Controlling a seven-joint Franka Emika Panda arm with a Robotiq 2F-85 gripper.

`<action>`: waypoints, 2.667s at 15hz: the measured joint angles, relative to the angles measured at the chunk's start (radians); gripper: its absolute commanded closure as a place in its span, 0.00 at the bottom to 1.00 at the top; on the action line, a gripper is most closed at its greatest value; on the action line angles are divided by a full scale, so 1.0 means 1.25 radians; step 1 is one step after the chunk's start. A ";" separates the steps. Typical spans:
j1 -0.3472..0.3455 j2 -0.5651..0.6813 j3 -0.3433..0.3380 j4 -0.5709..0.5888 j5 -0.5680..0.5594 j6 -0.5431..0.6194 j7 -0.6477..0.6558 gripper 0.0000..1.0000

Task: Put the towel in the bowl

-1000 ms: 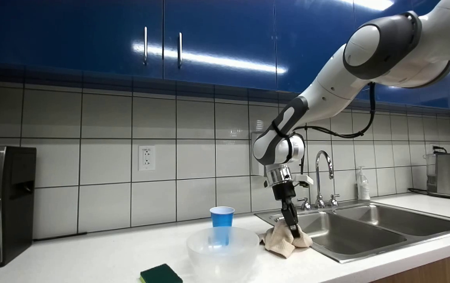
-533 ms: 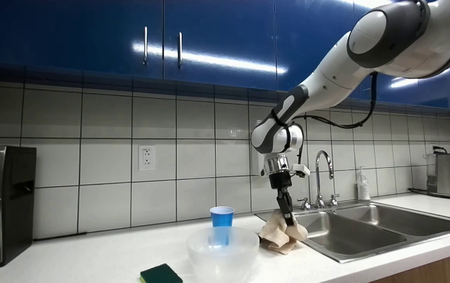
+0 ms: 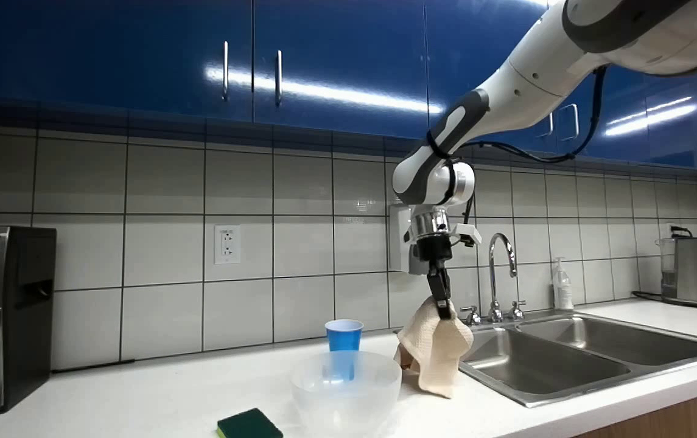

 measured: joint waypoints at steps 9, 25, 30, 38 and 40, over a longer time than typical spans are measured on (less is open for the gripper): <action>0.014 -0.204 0.003 -0.163 0.012 0.060 -0.014 0.99; 0.119 -0.435 0.005 -0.300 0.011 0.122 -0.060 0.99; 0.155 -0.442 0.010 -0.310 0.011 0.141 -0.092 0.99; 0.185 -0.419 0.032 -0.320 0.015 0.170 -0.148 0.99; 0.190 -0.409 0.037 -0.321 0.019 0.176 -0.165 0.99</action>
